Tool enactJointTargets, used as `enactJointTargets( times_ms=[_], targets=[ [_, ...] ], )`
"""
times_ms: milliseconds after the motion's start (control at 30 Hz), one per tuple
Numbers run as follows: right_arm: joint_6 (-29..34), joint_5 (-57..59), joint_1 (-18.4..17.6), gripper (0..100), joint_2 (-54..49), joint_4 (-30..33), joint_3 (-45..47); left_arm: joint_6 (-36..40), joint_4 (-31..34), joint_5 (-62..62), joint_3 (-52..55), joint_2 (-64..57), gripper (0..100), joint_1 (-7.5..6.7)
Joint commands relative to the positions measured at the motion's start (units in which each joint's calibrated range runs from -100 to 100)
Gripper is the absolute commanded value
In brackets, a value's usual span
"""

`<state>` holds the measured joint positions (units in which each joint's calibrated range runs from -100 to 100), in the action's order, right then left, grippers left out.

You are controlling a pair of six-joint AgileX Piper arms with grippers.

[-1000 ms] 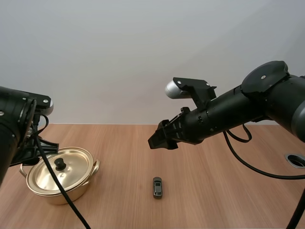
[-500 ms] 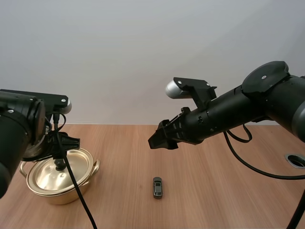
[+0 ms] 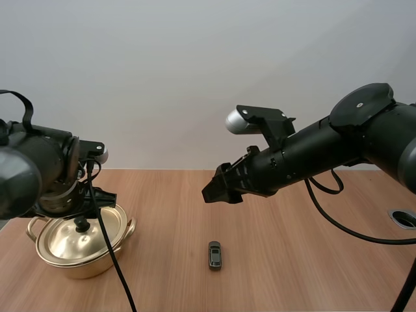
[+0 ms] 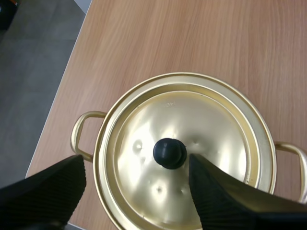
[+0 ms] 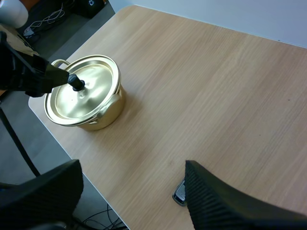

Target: Open the pot, put the car inside, and close it

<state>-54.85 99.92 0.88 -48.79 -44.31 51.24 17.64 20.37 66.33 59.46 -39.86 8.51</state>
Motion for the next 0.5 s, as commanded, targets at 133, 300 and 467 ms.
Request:
enactJointTargets(
  times_ms=[133, 300, 467],
  targets=[
    [0.0, 0.1, 0.0, 100, 0.1, -0.1, 0.0, 0.0, -0.8, -3.4, 0.0, 3.4, 100, 0.03],
    [0.0, 0.1, 0.0, 100, 0.1, -0.1, 0.0, 0.0, -1.4, -4.3, 0.0, 6.3, 100, 0.03],
    [0.0, 0.1, 0.0, 100, 0.1, -0.1, 0.0, 0.0, -3.2, -6.2, 0.0, 8.7, 100, 0.03]
  ],
)
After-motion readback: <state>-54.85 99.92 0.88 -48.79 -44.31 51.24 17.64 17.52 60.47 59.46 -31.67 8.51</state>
